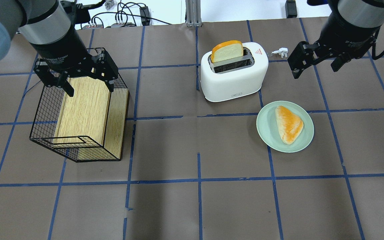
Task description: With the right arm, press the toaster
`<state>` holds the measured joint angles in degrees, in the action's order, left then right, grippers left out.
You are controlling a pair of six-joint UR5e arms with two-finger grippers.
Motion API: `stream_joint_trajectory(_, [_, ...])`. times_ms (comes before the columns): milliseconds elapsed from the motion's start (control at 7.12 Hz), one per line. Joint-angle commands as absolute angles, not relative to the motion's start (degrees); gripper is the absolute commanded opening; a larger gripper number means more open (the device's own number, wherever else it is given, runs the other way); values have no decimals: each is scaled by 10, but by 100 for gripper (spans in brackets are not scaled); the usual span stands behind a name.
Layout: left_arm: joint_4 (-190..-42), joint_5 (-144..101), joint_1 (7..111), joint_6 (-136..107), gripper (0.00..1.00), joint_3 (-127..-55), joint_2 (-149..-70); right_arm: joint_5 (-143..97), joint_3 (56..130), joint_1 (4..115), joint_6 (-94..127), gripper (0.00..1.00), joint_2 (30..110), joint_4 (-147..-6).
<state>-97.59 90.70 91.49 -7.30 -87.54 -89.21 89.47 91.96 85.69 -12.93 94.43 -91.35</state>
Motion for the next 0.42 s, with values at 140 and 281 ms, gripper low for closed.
stream_joint_trajectory(140, [-976,907,915,-73,100,-875,-892,894,925,856,-130,100,943,-911])
stream_joint_trajectory(281, [-976,907,915,-73,100,-875,-892,893,925,856,-130,100,942,-912])
